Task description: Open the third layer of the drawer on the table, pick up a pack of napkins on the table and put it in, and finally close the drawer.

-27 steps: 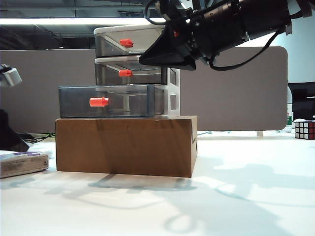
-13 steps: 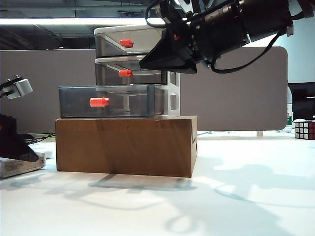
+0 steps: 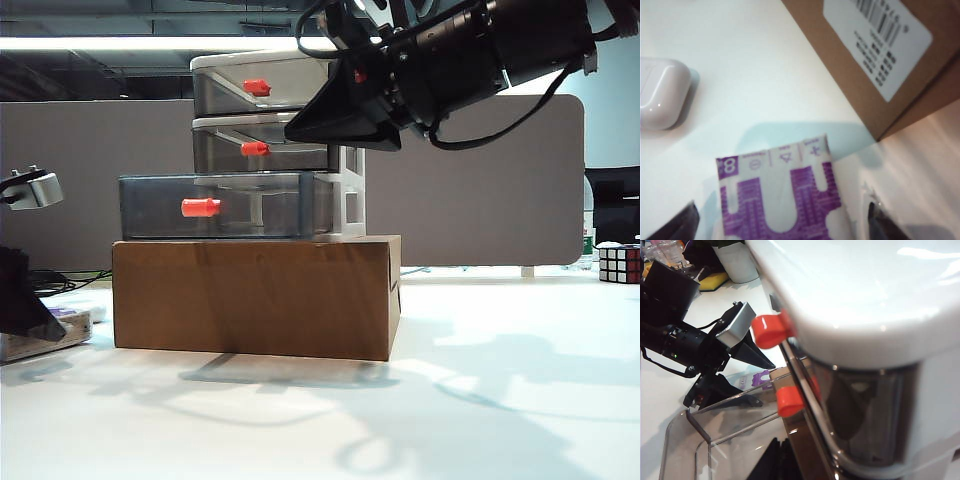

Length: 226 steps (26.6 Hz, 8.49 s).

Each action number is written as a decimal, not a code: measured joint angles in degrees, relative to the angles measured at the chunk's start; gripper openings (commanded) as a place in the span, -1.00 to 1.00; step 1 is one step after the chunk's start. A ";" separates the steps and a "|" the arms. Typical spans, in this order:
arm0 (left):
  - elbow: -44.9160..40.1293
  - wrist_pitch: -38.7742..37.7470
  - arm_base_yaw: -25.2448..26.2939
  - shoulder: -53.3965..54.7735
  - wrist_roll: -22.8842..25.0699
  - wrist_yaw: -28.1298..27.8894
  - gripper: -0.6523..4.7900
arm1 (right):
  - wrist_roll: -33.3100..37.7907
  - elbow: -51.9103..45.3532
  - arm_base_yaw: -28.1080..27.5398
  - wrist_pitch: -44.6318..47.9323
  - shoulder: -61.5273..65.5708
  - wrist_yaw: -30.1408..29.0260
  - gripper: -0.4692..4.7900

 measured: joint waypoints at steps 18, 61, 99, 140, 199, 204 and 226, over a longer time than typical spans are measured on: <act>0.17 0.68 -3.48 2.49 0.00 -1.42 0.00 | -0.02 0.00 -0.02 0.00 0.02 0.02 -0.85; 9.44 -7.69 -34.47 -15.21 -0.22 -2.58 0.28 | -0.02 -0.02 -1.09 -1.68 -7.89 -1.29 -0.85; 14.21 -38.38 -34.45 -19.39 -12.90 -4.42 -0.78 | -3.50 17.09 -1.55 -6.03 -1.22 0.46 -0.85; 14.10 -7.23 -34.45 -8.87 -13.14 -22.86 -0.78 | -6.91 25.38 -3.26 -26.14 2.69 10.34 -0.85; -31.95 -9.73 -35.17 -83.14 -26.71 -39.89 -0.73 | -6.25 -42.58 -8.20 -22.40 -72.98 15.41 -0.84; -31.95 -6.54 -33.57 -83.17 -23.43 -41.81 -0.73 | -8.76 -42.58 -8.74 -22.05 -73.68 17.25 -0.84; -31.89 2.93 -9.18 -85.79 -25.33 -22.82 -0.70 | -8.87 -42.58 -31.02 -24.44 -83.56 8.79 -0.85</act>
